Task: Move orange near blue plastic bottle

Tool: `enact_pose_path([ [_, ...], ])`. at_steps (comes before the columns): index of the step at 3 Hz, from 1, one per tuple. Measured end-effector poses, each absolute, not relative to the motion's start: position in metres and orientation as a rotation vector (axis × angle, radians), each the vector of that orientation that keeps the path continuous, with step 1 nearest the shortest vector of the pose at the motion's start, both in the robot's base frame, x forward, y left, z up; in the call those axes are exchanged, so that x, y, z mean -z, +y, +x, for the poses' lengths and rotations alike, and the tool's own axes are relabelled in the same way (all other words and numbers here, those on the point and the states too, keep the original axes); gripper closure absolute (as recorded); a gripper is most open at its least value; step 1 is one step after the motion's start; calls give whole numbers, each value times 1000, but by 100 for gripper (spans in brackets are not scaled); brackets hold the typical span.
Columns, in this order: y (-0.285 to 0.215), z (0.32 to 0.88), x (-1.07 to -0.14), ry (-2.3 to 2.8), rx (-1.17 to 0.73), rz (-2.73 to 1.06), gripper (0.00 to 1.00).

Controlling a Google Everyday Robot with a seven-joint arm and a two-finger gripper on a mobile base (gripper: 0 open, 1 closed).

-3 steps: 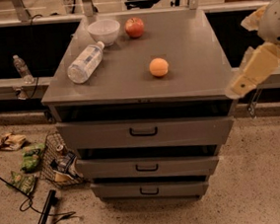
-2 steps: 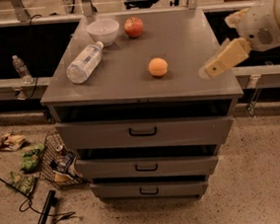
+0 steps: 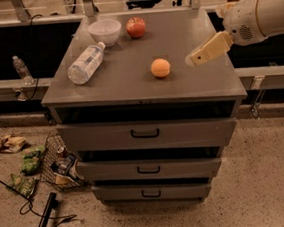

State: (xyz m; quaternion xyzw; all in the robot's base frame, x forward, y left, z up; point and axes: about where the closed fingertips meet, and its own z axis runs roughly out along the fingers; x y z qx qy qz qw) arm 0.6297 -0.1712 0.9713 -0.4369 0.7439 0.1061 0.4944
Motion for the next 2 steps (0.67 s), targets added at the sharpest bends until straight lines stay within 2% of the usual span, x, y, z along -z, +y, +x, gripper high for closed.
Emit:
enact_pose_path([
  [2, -147, 665, -911, 1842, -433, -1008, 0],
])
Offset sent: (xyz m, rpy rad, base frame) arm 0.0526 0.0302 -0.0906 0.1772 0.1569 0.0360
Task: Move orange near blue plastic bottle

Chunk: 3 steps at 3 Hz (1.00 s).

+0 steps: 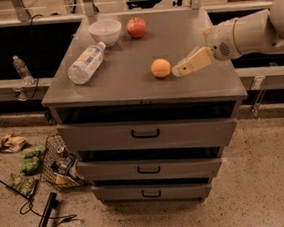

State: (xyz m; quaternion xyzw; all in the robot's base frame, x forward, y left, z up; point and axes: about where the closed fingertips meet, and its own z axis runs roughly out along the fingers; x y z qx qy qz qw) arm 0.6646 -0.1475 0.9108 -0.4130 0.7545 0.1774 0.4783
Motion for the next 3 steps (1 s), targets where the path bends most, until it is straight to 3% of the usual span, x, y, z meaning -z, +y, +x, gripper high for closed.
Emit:
enact_pose_path([
  [3, -107, 692, -868, 1790, -501, -1063, 0],
])
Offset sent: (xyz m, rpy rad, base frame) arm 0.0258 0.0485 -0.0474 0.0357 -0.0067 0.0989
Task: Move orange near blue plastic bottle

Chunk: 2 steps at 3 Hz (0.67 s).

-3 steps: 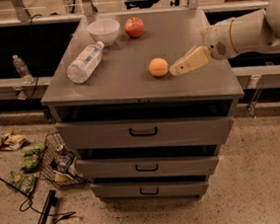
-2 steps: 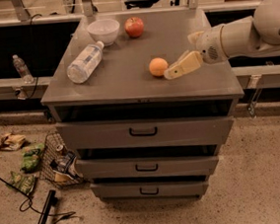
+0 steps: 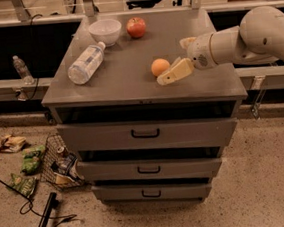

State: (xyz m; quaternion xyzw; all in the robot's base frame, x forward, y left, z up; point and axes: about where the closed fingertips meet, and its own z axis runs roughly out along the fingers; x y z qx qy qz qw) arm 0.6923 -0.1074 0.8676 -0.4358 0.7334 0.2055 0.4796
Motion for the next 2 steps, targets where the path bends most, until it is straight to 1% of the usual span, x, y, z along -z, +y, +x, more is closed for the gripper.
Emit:
enact_pose_path([
  [1, -95, 704, -853, 1771, -515, -1059, 16],
  [2, -79, 711, -845, 1743, -539, -1077, 47],
])
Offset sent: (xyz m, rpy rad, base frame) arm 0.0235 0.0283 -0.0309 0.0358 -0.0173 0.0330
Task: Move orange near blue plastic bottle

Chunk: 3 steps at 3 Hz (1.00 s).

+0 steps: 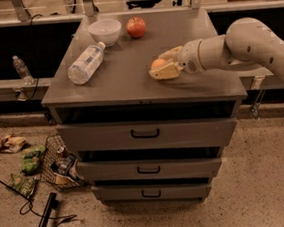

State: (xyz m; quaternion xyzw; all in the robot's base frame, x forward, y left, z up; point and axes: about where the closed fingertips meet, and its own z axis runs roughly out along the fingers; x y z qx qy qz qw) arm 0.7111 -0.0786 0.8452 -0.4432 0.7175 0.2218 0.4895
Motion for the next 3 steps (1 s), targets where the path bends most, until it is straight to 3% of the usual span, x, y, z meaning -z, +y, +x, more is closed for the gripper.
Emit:
enact_pose_path([
  [2, -22, 728, -867, 1604, -609, -1158, 94],
  [3, 13, 758, -878, 1552, -658, -1139, 100],
])
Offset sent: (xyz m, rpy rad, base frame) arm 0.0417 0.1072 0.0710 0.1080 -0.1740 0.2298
